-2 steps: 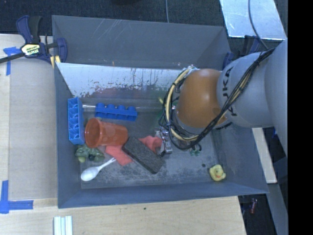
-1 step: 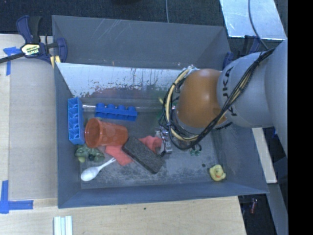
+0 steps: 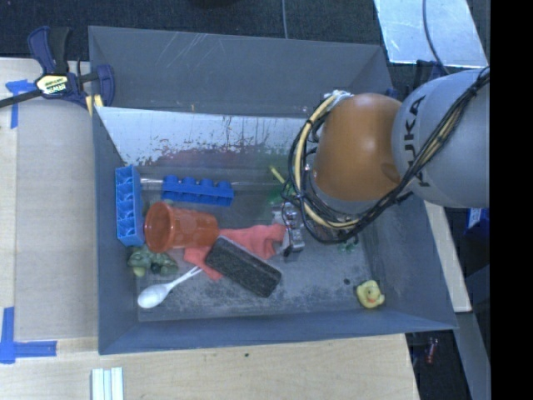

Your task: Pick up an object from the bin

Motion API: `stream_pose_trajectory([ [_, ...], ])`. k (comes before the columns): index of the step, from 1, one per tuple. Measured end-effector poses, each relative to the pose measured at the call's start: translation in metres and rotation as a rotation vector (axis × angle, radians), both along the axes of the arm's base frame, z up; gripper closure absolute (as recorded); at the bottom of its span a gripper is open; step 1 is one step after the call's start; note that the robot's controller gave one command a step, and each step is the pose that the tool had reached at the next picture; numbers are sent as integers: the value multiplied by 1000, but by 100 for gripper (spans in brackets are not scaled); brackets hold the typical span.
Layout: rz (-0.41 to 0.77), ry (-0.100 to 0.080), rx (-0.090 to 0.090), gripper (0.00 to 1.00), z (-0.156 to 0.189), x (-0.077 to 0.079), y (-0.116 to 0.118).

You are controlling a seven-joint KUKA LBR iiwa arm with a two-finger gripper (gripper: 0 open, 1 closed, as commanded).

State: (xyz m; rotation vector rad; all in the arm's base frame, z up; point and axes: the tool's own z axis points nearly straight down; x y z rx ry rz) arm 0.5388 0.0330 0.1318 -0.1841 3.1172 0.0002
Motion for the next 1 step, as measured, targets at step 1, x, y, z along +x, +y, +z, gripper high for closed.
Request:
stream_pose_trajectory([
  [1,-11,1,0,100,83,-2,-2],
])
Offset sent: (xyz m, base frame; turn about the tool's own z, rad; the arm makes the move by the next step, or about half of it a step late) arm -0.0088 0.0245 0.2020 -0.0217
